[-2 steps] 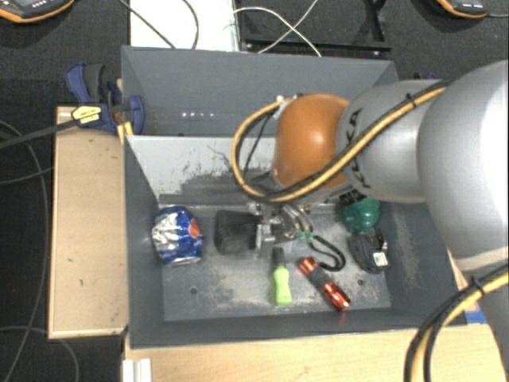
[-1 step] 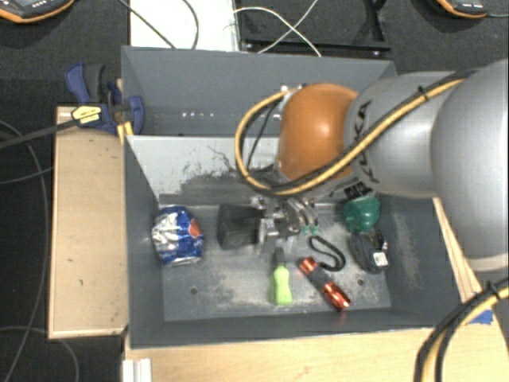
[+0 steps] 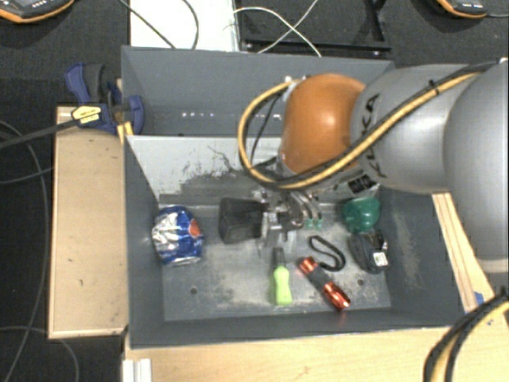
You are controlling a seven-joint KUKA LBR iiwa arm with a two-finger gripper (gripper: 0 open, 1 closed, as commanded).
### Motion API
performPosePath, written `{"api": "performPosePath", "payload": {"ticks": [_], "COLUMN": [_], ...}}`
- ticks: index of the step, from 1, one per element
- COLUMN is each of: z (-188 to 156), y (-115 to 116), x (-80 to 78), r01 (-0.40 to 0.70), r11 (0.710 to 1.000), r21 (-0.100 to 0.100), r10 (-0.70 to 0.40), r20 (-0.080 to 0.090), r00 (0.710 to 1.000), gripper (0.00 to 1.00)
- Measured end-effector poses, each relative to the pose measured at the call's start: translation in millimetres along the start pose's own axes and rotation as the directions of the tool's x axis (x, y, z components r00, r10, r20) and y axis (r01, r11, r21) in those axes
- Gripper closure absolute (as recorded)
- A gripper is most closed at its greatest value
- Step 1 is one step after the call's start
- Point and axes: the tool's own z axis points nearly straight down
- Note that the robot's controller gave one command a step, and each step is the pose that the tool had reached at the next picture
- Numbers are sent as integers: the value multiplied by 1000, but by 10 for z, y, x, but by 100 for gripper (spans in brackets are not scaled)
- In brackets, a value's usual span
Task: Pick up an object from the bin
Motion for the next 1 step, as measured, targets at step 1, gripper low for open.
{"api": "performPosePath", "payload": {"ticks": [1], "z": [-96], "y": [0], "x": [-7], "r01": [0], "r11": [1000], "r21": [0], "r10": [0], "r20": [3], "r00": [1000], "gripper": [100]}}
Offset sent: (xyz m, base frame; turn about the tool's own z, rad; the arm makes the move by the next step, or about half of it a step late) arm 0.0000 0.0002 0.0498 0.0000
